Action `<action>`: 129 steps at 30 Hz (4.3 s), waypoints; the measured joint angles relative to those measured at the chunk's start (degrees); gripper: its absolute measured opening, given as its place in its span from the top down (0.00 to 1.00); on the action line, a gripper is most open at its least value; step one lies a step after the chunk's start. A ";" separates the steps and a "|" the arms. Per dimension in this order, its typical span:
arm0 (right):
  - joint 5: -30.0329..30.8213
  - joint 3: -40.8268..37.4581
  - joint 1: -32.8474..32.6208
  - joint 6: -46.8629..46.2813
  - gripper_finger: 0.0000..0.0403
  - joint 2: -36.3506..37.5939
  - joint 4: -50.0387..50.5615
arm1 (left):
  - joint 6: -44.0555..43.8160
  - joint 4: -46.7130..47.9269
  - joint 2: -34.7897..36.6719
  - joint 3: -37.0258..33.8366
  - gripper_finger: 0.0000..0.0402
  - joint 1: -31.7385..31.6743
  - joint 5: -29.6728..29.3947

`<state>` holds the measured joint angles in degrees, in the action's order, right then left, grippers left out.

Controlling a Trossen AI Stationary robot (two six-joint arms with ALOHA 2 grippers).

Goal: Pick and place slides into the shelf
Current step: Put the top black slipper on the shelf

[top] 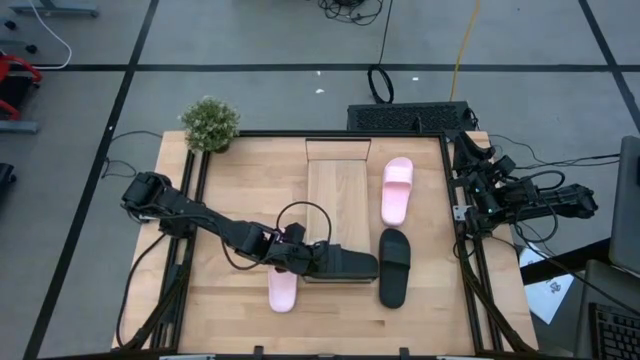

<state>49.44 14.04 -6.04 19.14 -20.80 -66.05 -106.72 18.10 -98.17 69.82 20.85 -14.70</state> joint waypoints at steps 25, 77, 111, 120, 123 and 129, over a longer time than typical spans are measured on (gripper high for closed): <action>0.01 0.00 0.02 -0.39 0.68 0.00 -0.01 | 4.68 -1.26 0.07 0.00 0.95 -2.79 7.35; -0.07 0.00 0.01 -1.92 0.68 0.02 -0.18 | 5.46 1.69 0.05 0.00 0.68 -2.83 10.27; -0.06 0.00 0.00 -1.47 0.68 0.02 -0.16 | 11.22 1.88 0.05 0.00 0.68 -4.95 13.32; -0.06 0.00 0.02 -0.02 0.68 0.02 -0.16 | 11.72 1.84 0.06 0.00 0.68 -4.97 15.21; -0.06 0.00 0.01 -0.02 0.68 0.02 -0.16 | 12.19 1.84 0.04 0.00 0.68 -4.97 15.15; -0.06 0.00 0.00 0.00 0.68 0.02 -0.16 | 13.30 1.84 0.05 0.00 0.68 -5.05 14.74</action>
<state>49.39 14.04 -6.04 19.14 -20.78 -66.22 -93.41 19.94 -98.12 69.82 15.80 0.04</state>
